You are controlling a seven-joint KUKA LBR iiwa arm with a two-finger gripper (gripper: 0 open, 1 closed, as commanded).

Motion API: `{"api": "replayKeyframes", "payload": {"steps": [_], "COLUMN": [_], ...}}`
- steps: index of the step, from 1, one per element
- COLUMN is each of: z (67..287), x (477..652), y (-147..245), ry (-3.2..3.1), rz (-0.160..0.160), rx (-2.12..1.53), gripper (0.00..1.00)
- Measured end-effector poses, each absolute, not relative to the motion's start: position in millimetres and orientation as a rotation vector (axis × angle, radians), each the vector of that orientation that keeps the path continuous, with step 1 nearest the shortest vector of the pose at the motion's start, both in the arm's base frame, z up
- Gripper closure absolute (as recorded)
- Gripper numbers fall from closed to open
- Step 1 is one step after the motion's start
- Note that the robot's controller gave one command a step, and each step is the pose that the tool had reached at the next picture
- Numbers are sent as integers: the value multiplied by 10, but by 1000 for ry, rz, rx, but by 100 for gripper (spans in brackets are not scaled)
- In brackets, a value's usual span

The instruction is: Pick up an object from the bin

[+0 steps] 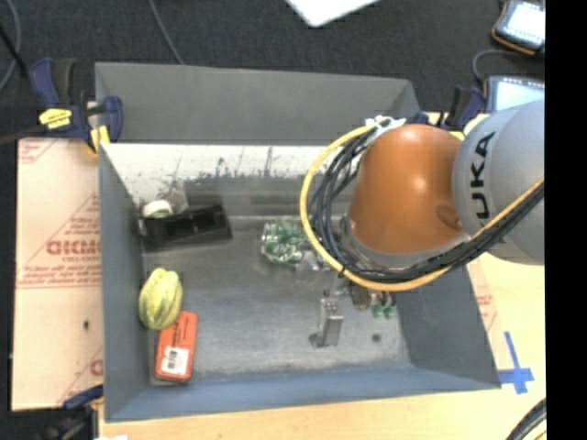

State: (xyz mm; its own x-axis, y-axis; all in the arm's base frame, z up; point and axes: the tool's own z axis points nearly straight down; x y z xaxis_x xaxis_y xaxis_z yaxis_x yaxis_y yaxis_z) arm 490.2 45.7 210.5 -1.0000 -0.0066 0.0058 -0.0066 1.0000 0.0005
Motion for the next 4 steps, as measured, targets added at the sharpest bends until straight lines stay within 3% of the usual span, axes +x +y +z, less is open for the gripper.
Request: {"api": "replayKeyframes", "payload": {"steps": [1, 2, 3, 4], "z": [2148, 1914, 1723, 1859], "x": [4917, 5173, 5154, 5566], "y": [455, 864, 1128, 1305], "ry": [-3144, -3147, -3143, -3146], "rz": [-2, 1, -5, -1], "rx": [8, 79, 181, -36], "gripper": [0, 0, 0, 0]}}
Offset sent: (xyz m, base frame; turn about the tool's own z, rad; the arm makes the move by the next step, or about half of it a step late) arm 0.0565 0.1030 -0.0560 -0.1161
